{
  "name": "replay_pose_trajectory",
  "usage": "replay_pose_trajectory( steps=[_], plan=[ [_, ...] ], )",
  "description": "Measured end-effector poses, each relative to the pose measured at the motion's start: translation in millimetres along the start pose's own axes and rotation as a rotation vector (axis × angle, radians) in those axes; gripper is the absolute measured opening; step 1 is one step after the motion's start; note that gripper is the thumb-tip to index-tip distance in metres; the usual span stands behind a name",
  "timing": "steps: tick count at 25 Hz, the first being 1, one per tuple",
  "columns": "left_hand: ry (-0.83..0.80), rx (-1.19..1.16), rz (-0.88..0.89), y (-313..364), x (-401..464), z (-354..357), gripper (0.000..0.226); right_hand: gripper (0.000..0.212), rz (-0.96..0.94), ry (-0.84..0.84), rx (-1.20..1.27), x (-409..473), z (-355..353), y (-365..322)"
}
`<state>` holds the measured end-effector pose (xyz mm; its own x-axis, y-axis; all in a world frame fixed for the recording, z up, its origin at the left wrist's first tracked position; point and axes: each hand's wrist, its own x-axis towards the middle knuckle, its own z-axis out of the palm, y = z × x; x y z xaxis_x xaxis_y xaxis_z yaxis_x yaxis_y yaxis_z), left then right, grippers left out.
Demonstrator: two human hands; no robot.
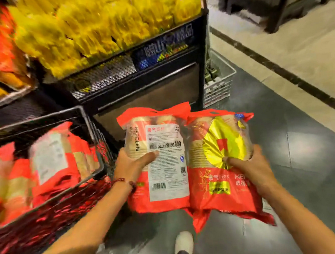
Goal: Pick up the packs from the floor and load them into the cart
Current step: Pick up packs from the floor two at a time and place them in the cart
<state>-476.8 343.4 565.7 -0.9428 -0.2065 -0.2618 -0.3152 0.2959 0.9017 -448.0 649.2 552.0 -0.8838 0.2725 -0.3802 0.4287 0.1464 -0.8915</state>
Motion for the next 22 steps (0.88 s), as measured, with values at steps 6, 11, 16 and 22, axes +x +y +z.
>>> replay_pose_trajectory(
  steps=[6, 11, 16, 22],
  plan=[
    [0.198, -0.089, 0.066, 77.8, -32.2, -116.1, 0.055, 0.057, -0.179, -0.182, 0.01, -33.2, 53.7, -130.8],
    [0.326, -0.119, 0.018, 66.0, -32.2, -223.8, 0.06, 0.076, -0.228, -0.336, -0.012, -50.9, 146.4, -180.5],
    [0.371, -0.206, -0.046, 36.0, -1.8, -309.9, 0.076, 0.06, -0.244, -0.412, -0.046, -47.8, 252.5, -209.6],
    [0.35, -0.14, -0.293, -16.0, 58.5, -377.0, 0.056, 0.086, -0.166, -0.351, -0.122, -15.6, 340.8, -208.2]
  ],
)
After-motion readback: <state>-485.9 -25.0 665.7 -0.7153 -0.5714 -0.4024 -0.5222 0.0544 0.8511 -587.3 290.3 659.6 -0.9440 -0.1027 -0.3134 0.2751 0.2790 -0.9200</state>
